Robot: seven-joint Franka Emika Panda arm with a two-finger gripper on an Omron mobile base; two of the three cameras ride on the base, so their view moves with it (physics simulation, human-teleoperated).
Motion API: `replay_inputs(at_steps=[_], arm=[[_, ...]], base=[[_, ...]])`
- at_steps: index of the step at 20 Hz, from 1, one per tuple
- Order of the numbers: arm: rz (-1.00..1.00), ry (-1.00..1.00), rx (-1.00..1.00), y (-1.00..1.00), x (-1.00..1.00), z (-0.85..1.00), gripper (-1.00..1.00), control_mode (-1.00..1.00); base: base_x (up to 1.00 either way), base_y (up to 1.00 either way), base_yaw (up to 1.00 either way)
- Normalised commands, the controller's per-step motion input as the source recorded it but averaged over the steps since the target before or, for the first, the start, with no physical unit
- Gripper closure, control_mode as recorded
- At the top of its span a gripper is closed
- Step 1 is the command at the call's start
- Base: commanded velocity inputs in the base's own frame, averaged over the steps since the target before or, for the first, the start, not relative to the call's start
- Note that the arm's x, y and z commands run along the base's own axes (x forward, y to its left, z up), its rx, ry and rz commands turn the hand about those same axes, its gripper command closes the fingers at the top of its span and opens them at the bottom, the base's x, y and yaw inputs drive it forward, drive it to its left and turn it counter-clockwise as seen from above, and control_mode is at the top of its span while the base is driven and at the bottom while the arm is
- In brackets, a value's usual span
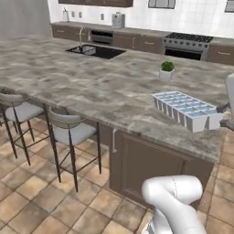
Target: Open the freezer door, pick up the ice cube tray from the freezer, and place it on the dining counter.
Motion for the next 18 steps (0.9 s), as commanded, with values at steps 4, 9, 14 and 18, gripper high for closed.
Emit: replay_inputs(at_steps=[4, 9, 14, 18], arm=[[0.00, 0.00, 0.00, 0.00, 0.00, 0.00, 1.00, 1.00], [0.00, 0.00, 0.00, 0.00, 0.00, 0.00, 1.00, 1.00], [0.00, 0.00, 0.00, 0.00, 0.00, 0.00, 1.00, 1.00], [0.00, 0.00, 0.00, 0.00, 0.00, 0.00, 1.00, 1.00]], base=[[0.81, 1.00, -0.53], [0.78, 1.00, -0.50], [0.70, 0.95, -0.45], [0.73, 0.34, -0.32]])
